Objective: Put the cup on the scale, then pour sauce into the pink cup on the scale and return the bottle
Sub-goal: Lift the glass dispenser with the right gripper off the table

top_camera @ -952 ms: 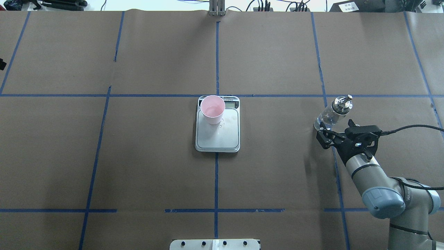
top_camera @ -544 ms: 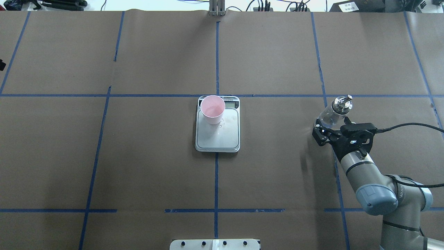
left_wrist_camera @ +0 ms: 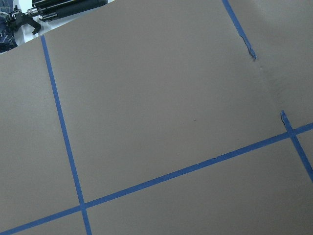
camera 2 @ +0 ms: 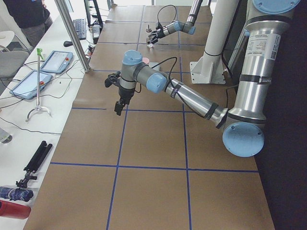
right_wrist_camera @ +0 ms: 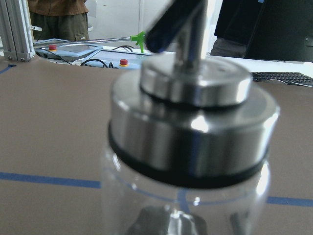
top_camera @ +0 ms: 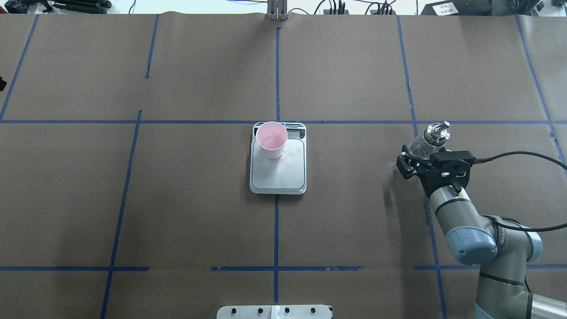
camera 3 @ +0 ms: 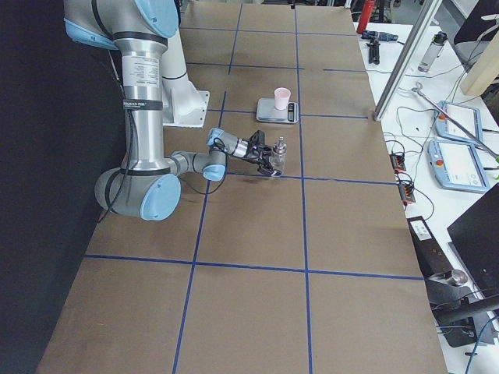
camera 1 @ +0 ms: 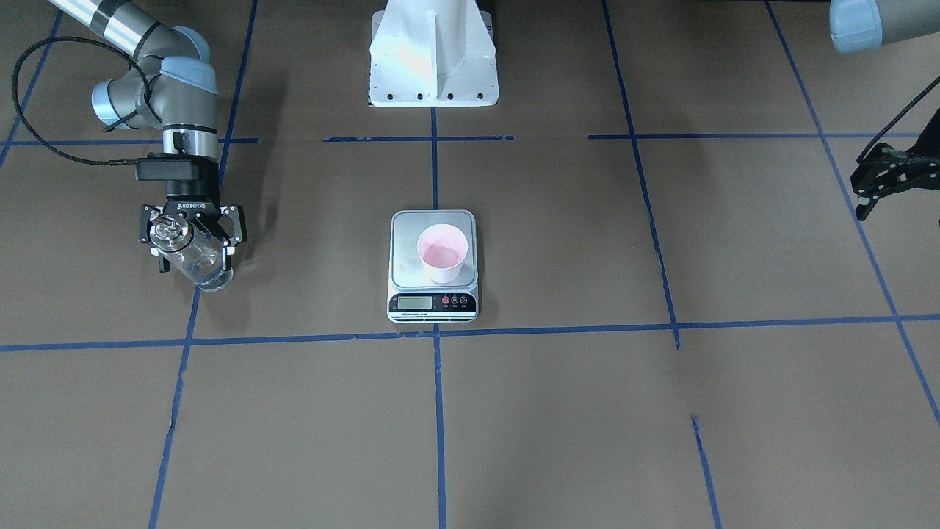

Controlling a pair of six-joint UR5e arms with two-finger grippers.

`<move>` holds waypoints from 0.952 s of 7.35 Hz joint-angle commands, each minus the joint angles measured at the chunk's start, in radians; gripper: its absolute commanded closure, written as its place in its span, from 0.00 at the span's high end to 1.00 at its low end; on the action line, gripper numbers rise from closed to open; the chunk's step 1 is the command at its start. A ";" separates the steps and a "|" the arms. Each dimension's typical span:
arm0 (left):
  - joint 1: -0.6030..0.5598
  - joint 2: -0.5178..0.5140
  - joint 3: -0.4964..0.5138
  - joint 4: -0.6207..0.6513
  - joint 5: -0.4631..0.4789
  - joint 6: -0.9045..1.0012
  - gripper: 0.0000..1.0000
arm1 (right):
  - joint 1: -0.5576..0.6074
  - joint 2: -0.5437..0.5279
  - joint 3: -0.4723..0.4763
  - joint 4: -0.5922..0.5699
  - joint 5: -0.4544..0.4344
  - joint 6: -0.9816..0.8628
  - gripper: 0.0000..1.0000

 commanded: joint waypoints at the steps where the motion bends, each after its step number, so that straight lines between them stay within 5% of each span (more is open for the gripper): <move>1: 0.000 0.002 0.001 0.000 0.000 0.000 1.00 | 0.004 0.032 -0.003 0.001 0.000 -0.003 0.68; 5: 0.000 0.002 0.001 0.000 0.000 0.000 1.00 | 0.007 0.040 0.000 0.003 -0.002 -0.011 0.06; 7: 0.000 0.002 0.000 0.000 0.000 0.000 1.00 | 0.014 0.042 0.026 0.001 -0.023 -0.047 0.00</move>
